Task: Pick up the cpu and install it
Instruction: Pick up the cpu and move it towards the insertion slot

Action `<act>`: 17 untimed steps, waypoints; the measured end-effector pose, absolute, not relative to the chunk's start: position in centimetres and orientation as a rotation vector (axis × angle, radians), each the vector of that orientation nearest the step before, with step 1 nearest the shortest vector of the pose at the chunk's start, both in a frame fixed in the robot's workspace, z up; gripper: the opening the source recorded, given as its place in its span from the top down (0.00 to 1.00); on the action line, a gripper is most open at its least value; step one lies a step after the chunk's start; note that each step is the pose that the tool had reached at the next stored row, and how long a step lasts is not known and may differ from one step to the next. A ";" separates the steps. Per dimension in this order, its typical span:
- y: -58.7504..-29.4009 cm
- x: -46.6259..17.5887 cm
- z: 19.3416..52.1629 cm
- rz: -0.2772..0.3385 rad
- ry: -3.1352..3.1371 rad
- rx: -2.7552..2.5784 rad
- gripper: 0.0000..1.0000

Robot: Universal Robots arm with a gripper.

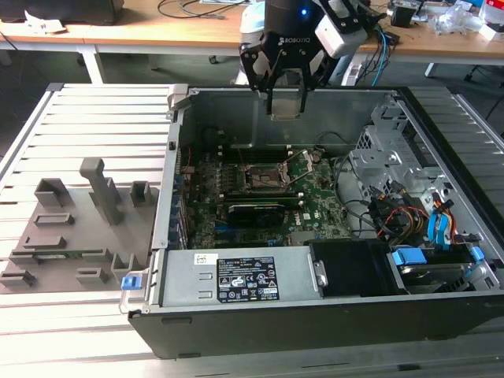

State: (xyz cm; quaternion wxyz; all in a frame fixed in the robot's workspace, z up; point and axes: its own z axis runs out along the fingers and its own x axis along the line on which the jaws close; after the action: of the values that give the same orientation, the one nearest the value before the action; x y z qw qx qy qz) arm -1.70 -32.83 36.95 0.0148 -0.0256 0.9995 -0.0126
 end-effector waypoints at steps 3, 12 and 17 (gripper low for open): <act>-32.8 -1.8 36.4 -0.039 3.111 -0.080 0.46; -32.8 -2.2 35.3 -0.039 3.111 -0.080 0.46; -32.8 -2.3 34.6 -0.039 3.111 -0.080 0.46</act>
State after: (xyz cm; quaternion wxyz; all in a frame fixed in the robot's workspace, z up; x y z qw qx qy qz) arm -2.28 -32.83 34.60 0.0148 -0.0256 0.9995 -0.0126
